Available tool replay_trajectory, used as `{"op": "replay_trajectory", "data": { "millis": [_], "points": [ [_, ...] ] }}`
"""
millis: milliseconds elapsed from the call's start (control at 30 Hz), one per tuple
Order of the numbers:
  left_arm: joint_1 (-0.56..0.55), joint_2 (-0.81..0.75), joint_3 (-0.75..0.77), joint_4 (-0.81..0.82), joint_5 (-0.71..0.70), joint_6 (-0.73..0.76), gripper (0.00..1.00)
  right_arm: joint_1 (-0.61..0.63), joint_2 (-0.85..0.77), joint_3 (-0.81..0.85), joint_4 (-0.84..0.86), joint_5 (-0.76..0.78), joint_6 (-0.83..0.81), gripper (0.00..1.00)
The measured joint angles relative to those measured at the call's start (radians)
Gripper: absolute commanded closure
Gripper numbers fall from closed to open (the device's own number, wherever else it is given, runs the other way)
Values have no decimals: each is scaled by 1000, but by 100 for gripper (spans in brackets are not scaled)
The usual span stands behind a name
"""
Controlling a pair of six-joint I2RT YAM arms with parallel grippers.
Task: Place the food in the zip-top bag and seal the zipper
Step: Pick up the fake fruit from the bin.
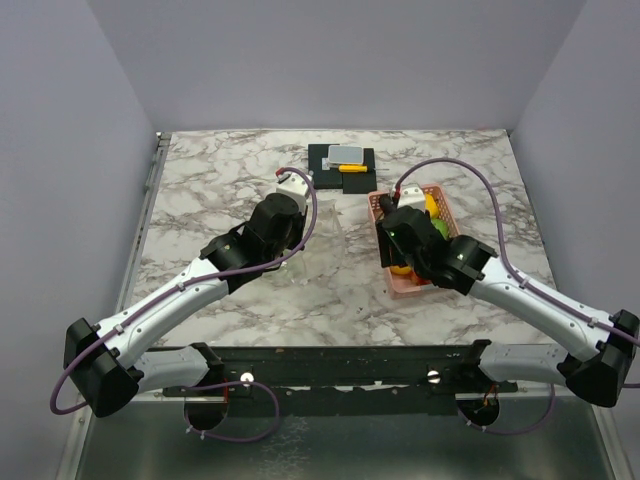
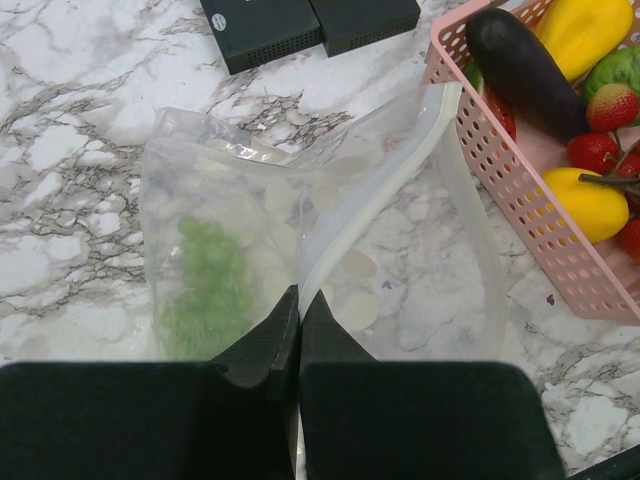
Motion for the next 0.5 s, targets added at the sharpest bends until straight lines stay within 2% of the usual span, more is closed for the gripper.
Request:
{"op": "replay_trajectory", "data": {
  "millis": [500],
  "points": [
    [0, 0, -4, 0, 0, 0, 100, -153, 198, -23, -69, 35, -50, 44]
  ]
}}
